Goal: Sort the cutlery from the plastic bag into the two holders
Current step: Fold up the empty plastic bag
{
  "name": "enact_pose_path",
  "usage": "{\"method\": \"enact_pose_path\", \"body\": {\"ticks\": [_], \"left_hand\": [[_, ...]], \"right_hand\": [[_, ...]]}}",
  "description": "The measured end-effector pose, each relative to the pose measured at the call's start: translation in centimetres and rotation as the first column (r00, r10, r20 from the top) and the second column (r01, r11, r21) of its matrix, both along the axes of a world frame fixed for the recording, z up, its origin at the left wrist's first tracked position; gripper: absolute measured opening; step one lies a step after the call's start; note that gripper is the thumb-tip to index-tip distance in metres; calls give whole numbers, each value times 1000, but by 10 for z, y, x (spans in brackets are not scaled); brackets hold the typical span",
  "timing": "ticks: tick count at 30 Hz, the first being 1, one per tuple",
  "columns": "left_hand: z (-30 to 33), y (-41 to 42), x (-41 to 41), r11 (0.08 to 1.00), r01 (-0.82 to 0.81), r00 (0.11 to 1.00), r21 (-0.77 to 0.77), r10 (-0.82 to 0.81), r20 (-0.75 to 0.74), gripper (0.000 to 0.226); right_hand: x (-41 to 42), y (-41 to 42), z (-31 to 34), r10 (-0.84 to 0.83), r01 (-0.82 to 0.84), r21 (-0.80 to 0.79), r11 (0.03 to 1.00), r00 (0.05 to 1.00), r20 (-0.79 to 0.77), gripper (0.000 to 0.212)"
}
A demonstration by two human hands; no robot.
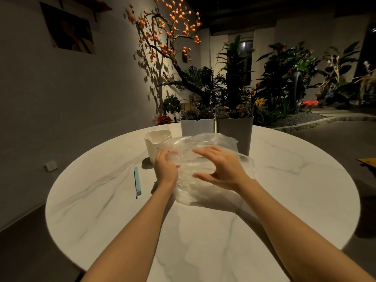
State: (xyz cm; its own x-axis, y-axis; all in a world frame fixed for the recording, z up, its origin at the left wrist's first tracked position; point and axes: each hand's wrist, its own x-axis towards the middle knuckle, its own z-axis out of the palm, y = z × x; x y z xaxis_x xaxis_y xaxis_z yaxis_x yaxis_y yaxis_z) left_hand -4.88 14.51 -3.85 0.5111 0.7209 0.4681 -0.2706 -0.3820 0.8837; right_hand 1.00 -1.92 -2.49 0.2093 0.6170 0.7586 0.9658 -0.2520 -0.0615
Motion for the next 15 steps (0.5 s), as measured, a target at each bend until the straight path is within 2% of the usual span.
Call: {"method": "enact_pose_path", "body": {"ticks": [1,3,6,7,9,11,12,13,15], "left_hand": [[0,0,-1,1000,-11,1000,-29,11,-21,45],[1,1,-1,994,-28,998,-106,22,-55,37],[4,0,-3,970,13,998,-242,-27,-52,27],[4,0,-4,955,51,998,-291,-62,-29,24],[5,0,-3,933,120,992,-340,-124,8,22],[4,1,-2,924,167,983,-344,-182,-13,37],[4,1,-1,928,184,978,-324,-205,-34,39],[4,0,-2,943,188,975,-276,-212,-60,34],[4,-1,-3,974,169,976,-151,-187,-111,22]], "right_hand": [[1,3,0,-28,30,-23,999,997,71,84],[4,4,-1,-108,115,-161,980,993,54,111],[13,2,-10,-204,192,-372,908,979,9,127],[13,1,-12,-216,175,-417,892,975,-51,128],[9,-1,-11,-218,59,-466,883,930,-295,126],[7,-3,-8,-217,-110,-470,876,779,-588,121],[5,-4,-6,-223,-187,-472,862,696,-683,118],[3,-6,-5,-246,-232,-500,835,655,-715,116],[0,-9,-6,-347,-195,-623,758,688,-637,115]]}}
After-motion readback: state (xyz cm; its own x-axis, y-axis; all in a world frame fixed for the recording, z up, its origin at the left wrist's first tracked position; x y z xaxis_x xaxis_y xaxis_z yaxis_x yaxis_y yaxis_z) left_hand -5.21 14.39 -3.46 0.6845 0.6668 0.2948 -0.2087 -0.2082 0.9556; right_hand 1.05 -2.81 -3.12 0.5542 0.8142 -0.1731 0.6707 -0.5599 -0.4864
